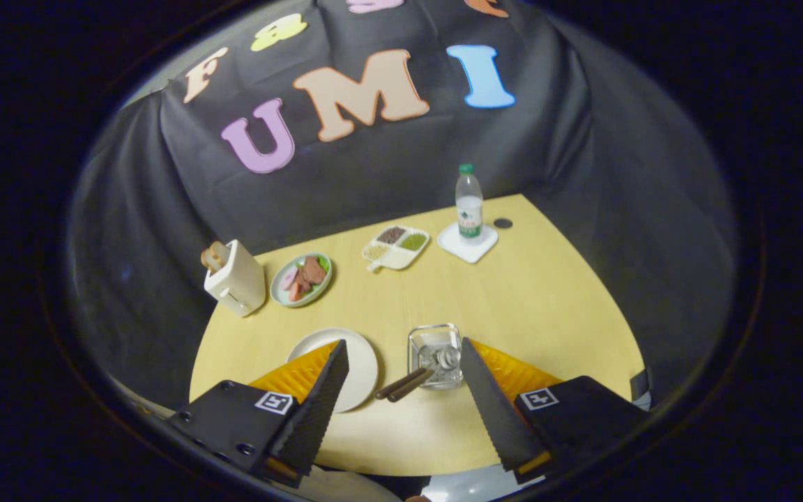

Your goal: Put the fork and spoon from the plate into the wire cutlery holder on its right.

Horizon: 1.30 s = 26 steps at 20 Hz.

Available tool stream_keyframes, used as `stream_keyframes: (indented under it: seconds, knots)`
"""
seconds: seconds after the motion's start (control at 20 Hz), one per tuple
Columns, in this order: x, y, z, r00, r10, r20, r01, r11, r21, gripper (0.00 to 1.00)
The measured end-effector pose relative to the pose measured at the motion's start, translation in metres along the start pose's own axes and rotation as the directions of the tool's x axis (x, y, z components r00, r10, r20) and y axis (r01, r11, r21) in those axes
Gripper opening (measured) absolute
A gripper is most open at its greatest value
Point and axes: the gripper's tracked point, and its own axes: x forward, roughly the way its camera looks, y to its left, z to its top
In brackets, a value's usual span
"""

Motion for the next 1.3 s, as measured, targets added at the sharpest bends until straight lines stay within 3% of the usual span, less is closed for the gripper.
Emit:
stream_keyframes:
  seconds: [0.2,0.35,0.55,0.75,1.3]
  knots:
    - [-0.024,0.009,0.03,0.975,0.011,0.222,-0.002,0.999,-0.044,1.0]
    - [-0.048,0.021,0.052,0.926,0.037,0.375,0.006,0.993,-0.114,1.0]
    - [-0.08,0.031,0.073,0.852,0.035,0.522,0.077,0.978,-0.191,1.0]
    - [-0.093,0.044,0.077,0.831,0.04,0.556,0.036,0.992,-0.125,1.0]
    - [-0.116,0.045,0.091,0.783,0.008,0.621,0.053,0.995,-0.08,1.0]
